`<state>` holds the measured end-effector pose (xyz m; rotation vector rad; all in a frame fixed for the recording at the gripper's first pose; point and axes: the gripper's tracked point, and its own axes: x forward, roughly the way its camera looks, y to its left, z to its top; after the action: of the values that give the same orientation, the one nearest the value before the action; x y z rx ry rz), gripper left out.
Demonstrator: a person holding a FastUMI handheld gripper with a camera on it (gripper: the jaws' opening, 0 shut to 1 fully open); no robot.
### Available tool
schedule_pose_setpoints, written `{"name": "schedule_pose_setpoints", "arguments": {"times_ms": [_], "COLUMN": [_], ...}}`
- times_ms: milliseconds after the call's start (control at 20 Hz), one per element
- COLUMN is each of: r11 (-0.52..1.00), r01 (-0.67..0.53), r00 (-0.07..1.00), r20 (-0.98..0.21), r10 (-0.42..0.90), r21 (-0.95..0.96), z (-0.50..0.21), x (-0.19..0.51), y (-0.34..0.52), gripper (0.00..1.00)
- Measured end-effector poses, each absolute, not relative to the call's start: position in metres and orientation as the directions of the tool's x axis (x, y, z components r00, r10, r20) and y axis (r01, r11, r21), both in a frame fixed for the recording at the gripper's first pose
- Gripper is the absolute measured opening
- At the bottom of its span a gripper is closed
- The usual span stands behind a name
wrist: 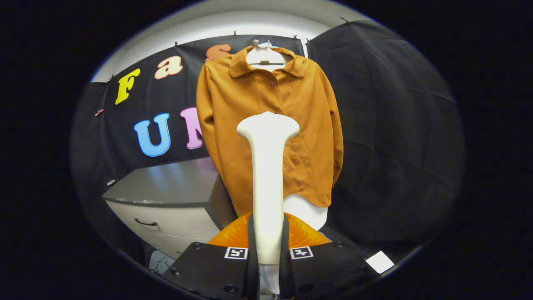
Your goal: Iron the clothes twice with a garment steamer, once on the left side and once on the right side.
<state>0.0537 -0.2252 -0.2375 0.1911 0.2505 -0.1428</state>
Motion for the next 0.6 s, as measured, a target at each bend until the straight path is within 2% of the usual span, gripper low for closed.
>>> {"name": "schedule_pose_setpoints", "arguments": {"times_ms": [300,600], "r11": [0.981,0.985], "r01": [0.109,0.043], "r00": [0.993,0.998], "r20": [-0.063,0.042], "r10": [-0.1,-0.051], "r21": [0.161,0.169], "z": [-0.125,-0.048], "x": [0.053,0.045], "y": [-0.189,-0.14], "gripper": [0.22,0.21]}}
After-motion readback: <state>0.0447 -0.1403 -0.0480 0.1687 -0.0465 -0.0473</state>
